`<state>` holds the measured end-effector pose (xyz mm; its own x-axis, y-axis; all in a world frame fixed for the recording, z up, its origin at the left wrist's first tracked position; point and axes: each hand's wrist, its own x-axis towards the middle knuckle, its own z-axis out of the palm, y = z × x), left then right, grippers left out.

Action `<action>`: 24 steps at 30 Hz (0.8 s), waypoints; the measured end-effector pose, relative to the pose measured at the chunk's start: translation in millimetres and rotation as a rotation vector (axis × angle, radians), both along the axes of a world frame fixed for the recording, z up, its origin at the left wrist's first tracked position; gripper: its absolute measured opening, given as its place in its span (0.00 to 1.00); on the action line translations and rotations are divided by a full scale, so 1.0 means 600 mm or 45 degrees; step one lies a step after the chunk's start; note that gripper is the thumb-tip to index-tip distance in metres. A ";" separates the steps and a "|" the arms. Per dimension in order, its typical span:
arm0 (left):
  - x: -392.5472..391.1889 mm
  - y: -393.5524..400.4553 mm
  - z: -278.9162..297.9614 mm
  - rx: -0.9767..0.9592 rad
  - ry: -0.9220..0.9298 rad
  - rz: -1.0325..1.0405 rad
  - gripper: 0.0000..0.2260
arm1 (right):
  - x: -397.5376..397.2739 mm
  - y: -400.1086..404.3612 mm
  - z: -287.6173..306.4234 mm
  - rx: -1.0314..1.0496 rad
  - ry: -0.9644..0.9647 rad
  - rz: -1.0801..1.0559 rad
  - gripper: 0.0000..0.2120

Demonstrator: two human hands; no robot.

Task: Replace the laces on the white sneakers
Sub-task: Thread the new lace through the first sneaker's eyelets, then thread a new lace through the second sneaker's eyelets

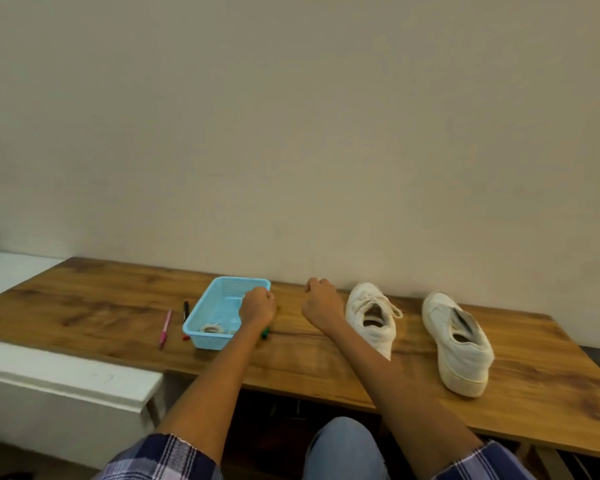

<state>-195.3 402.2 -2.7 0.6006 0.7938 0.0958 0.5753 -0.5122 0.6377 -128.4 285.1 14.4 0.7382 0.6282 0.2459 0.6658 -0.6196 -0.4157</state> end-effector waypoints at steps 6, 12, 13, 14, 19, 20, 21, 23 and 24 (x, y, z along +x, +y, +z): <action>-0.040 0.114 -0.011 0.158 0.020 0.082 0.13 | -0.031 0.103 -0.026 -0.173 -0.120 0.246 0.12; -0.015 0.201 -0.034 0.243 0.114 0.125 0.10 | -0.012 0.207 -0.060 -0.447 -0.323 0.430 0.16; -0.011 0.210 -0.040 0.262 0.138 0.128 0.12 | -0.006 0.222 -0.064 -0.508 -0.341 0.446 0.16; -0.007 0.220 -0.047 0.287 0.165 0.129 0.13 | 0.001 0.238 -0.070 -0.580 -0.357 0.459 0.15; 0.008 0.245 -0.076 0.366 0.223 0.134 0.13 | 0.031 0.293 -0.099 -0.872 -0.378 0.488 0.11; 0.009 0.247 -0.081 0.377 0.226 0.134 0.13 | 0.034 0.300 -0.103 -0.900 -0.392 0.488 0.08; 0.008 0.248 -0.086 0.382 0.218 0.136 0.13 | 0.036 0.305 -0.107 -0.913 -0.406 0.490 0.04; 0.005 0.252 -0.094 0.387 0.188 0.142 0.13 | 0.039 0.313 -0.113 -0.880 -0.420 0.509 0.05; 0.003 0.254 -0.095 0.392 0.173 0.148 0.13 | 0.041 0.314 -0.113 -0.838 -0.417 0.534 0.06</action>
